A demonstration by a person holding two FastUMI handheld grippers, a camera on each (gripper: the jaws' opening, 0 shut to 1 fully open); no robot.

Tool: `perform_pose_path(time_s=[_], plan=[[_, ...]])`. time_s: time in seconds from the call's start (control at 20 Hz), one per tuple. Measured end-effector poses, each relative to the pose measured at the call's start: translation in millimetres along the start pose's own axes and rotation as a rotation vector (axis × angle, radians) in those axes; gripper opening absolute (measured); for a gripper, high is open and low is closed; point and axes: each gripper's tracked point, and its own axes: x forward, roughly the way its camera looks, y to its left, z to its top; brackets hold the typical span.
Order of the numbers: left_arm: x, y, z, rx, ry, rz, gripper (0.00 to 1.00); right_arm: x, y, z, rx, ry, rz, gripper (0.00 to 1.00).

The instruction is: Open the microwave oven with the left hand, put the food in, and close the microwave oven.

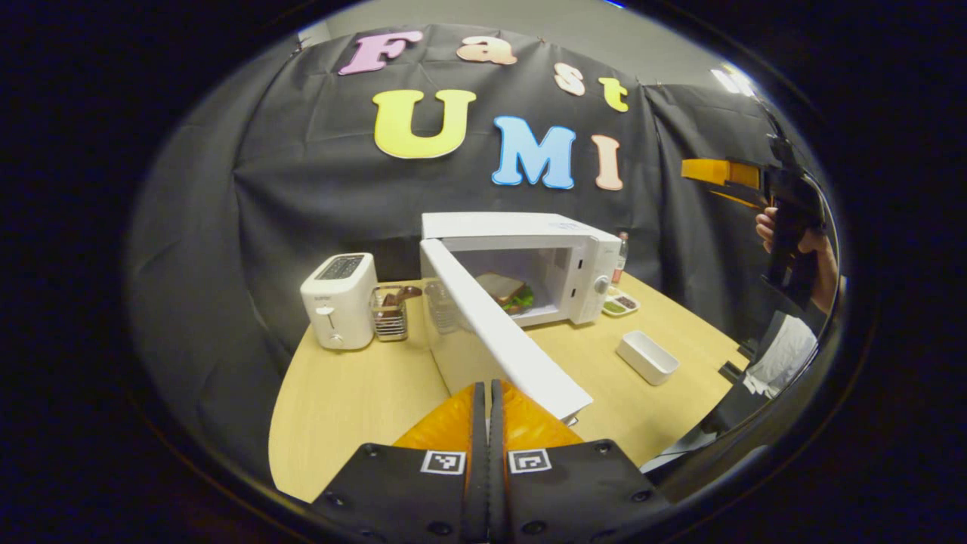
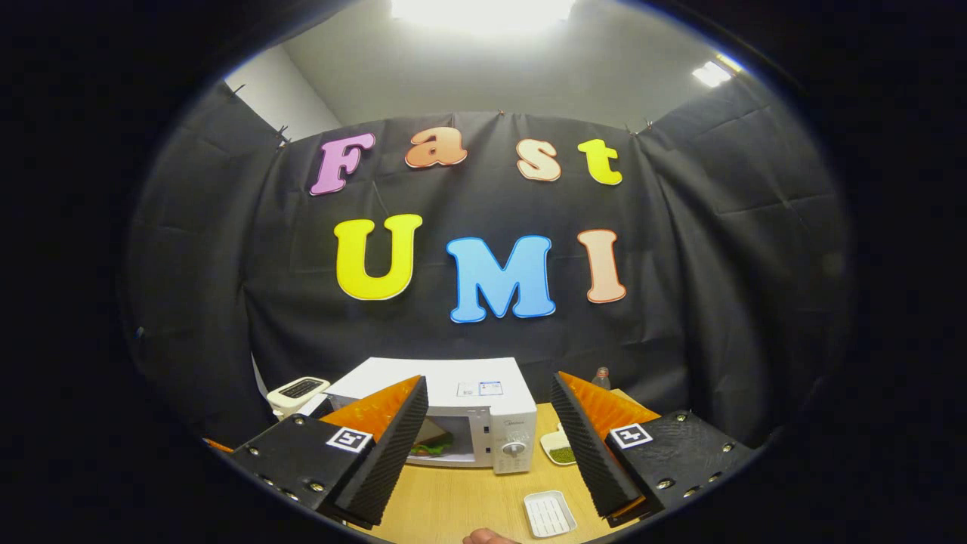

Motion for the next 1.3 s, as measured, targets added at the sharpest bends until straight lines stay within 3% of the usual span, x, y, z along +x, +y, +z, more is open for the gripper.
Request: perform_pose_path(time_s=[0.3,0.4,0.45,0.5,0.75,1.3], plan=[[27.8,-52.4,9.0,0.023,0.006,-0.084,0.10,5.2,-36.0,2.9,0.029,0.008,-0.053,0.98],[37.6,-70.6,16.7,0.030,0.004,-0.107,0.07,7.1,-47.1,6.2,0.032,0.006,-0.057,0.98],[43.5,-79.0,20.2,0.033,0.003,-0.117,0.10,7.9,-52.0,8.3,0.032,0.003,-0.056,0.98],[48.8,-87.3,22.5,0.034,0.003,-0.127,0.04,9.4,-55.0,9.7,0.028,-0.001,-0.049,0.98],[77.6,-125.4,37.6,0.046,-0.001,-0.170,0.10,15.4,-67.7,25.5,0.000,-0.047,-0.017,0.98],[133.7,-180.9,66.8,0.108,-0.032,-0.202,0.10,19.2,-101.5,30.3,-0.023,-0.048,-0.003,0.98]])
